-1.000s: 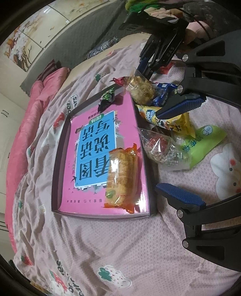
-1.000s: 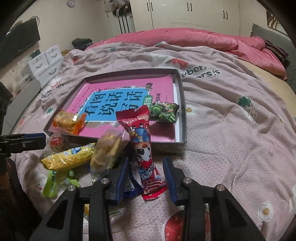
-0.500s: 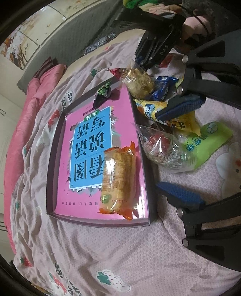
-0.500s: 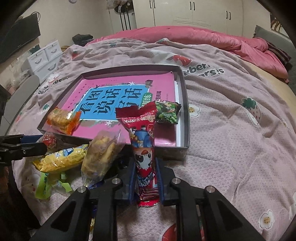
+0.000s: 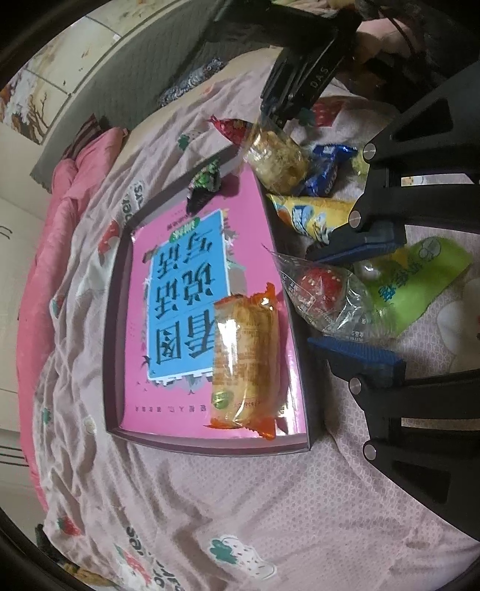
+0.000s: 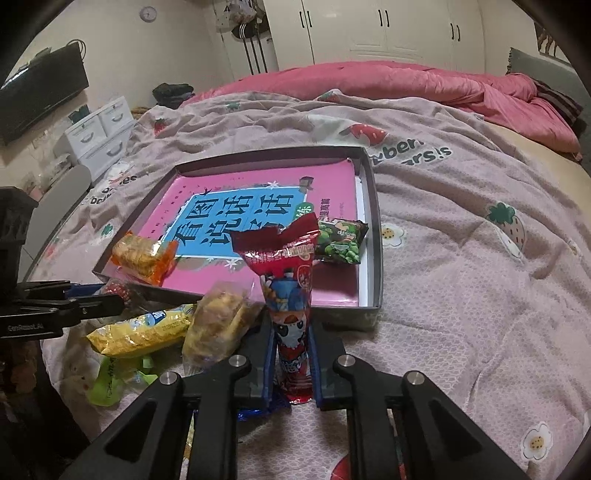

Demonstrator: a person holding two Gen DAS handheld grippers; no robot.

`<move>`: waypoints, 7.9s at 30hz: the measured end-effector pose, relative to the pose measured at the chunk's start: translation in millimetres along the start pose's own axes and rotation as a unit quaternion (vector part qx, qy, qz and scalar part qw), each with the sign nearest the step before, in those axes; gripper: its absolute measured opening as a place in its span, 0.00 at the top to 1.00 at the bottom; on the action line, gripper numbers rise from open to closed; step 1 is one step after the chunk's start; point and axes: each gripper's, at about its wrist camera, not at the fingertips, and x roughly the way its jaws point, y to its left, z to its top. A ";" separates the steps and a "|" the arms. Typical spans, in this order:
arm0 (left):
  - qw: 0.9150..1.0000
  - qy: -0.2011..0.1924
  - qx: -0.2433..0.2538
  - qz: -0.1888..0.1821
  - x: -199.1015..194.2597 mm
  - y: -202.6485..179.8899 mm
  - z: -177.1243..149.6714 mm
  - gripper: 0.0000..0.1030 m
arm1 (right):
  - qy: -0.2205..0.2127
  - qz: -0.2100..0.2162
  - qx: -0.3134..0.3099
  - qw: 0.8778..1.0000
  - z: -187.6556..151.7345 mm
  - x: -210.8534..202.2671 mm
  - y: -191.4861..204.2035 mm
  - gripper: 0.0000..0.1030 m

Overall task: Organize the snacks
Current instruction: 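Lift the stick snack toward the tray with the right tool while the left tool grasps the clear candy bag, then lower the stick snack into the tray with the right tool while the left tool drops the candy bag there, then move both open tools back over the snack pile beside the tray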

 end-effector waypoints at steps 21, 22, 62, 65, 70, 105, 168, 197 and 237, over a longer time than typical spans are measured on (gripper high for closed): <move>0.995 -0.101 -0.018 0.005 -48.4 7.7 12.4 0.61 | -0.086 0.009 0.024 0.996 12.3 -37.9 -8.3 0.85; 0.994 -0.105 -0.019 0.007 -49.9 9.6 13.3 0.61 | -0.088 0.008 0.024 0.996 12.7 -38.5 -8.2 0.85; 0.994 -0.107 0.037 -0.014 -2.5 -20.9 36.6 0.61 | -0.137 0.006 0.036 0.990 36.3 -37.4 -18.2 0.85; 0.994 -0.099 0.039 -0.018 5.4 -23.4 39.3 0.62 | -0.133 0.006 0.037 0.990 36.7 -33.7 -19.1 0.85; 0.994 -0.093 0.042 -0.023 14.6 -27.1 42.9 0.62 | -0.127 0.005 0.035 0.991 36.3 -29.0 -18.1 0.85; 0.997 -0.065 0.044 -0.023 42.3 -22.9 49.5 0.61 | -0.053 0.021 0.018 0.998 33.2 19.4 -11.8 0.84; 0.997 -0.058 0.035 -0.024 31.0 -19.6 47.2 0.44 | -0.072 0.030 0.087 0.993 38.3 16.8 -37.9 0.65; 0.996 -0.080 0.027 -0.022 3.3 -16.3 51.9 0.29 | -0.086 0.038 0.099 0.991 39.2 6.7 -41.2 0.54; 0.993 -0.110 0.041 -0.020 -41.5 -22.4 44.3 0.28 | -0.115 0.036 0.098 0.988 31.2 -23.7 -35.0 0.49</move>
